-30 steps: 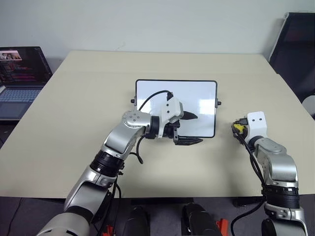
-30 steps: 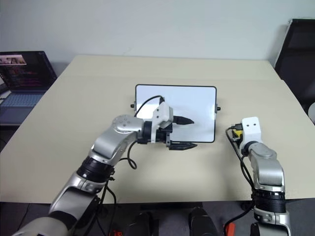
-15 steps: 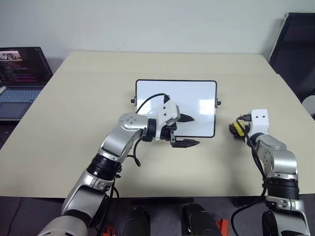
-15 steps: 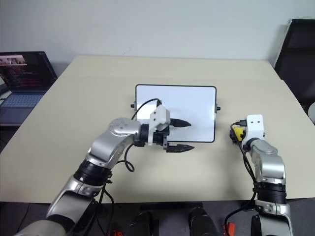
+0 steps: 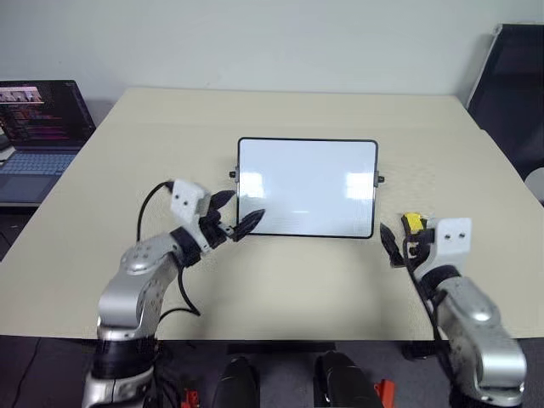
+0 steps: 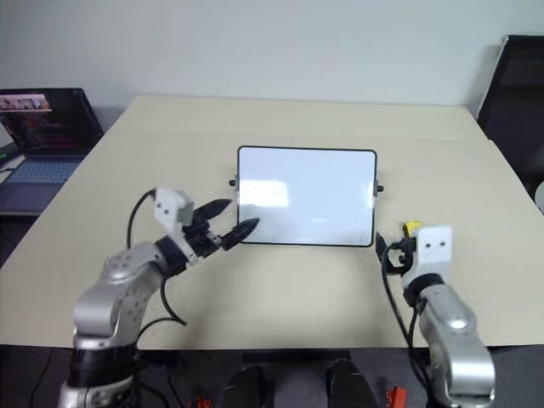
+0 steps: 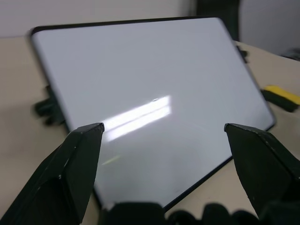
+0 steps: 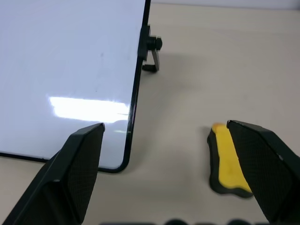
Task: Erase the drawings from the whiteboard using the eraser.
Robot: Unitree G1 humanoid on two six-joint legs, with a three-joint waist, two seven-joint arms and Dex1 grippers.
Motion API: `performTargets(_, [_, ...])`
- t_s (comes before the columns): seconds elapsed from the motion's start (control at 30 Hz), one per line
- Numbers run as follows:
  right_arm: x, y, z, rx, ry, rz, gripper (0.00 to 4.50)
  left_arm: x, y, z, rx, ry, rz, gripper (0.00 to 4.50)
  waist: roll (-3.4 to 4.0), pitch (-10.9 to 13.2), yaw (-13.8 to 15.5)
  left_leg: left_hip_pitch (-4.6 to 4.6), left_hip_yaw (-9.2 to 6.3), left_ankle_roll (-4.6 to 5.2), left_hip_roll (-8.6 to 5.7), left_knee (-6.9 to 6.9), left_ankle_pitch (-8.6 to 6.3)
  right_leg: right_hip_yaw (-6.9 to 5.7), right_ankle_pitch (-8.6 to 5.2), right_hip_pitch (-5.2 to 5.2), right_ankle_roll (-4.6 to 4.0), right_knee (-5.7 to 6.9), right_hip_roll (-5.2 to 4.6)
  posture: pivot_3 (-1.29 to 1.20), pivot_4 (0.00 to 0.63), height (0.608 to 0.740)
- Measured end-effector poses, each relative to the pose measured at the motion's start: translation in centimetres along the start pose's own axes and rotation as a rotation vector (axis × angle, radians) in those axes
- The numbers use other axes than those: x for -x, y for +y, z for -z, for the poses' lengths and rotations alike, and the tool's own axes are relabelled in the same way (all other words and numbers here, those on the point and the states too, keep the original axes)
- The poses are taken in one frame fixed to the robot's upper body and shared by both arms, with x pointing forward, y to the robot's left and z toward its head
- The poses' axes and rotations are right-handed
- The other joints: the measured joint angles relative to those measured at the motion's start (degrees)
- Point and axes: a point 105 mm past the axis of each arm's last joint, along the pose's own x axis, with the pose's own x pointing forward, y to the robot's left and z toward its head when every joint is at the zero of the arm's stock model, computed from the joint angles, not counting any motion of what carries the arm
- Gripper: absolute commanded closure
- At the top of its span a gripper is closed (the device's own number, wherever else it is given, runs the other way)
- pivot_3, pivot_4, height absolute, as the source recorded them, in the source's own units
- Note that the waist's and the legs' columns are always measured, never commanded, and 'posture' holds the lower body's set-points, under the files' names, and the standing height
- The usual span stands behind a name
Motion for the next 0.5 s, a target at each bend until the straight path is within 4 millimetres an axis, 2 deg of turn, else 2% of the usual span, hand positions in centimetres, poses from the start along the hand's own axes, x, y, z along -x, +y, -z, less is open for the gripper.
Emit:
performTargets(0.1, [0.8, 0.2, 1.0, 0.001, -0.066, 0.015, 0.03, 1.8, 2.1, 1.5, -0.038, 0.009, -0.205, 0.00, -0.08, 0.0, 0.0, 0.05, 0.05, 0.00, 0.01, 0.03, 0.00, 0.01, 0.02, 0.04, -0.02, -0.04, -0.04, 0.00, 0.150, 0.740])
performTargets(0.2, [1.1, -0.1, 2.2, -0.009, -0.076, -0.005, 0.03, 3.0, 3.8, 1.2, -0.092, -0.010, -0.365, 0.00, -0.09, 0.0, 0.1, 0.04, 0.12, -0.01, -0.01, 0.04, 0.00, 0.02, 0.02, 0.04, -0.03, -0.07, -0.10, 0.00, 0.150, 0.740])
performTargets(0.37, [1.6, -1.0, 2.0, -0.044, -0.111, 0.003, 0.03, 3.1, 3.8, 0.5, -0.146, -0.049, -0.458, 0.00, -0.14, -0.1, 0.2, 0.04, 0.15, -0.01, -0.03, 0.04, 0.00, 0.01, 0.02, 0.09, -0.02, -0.07, -0.13, 0.00, 0.150, 0.740])
performTargets(0.5, [1.9, -1.4, 2.6, -0.033, -0.076, 0.008, 0.03, 3.2, 2.6, 2.3, -0.132, -0.004, -0.450, 0.00, -0.14, -0.1, 0.2, -0.01, 0.17, -0.03, 0.00, -0.07, -0.01, 0.00, 0.02, 0.00, -0.02, -0.08, -0.12, 0.00, 0.150, 0.740])
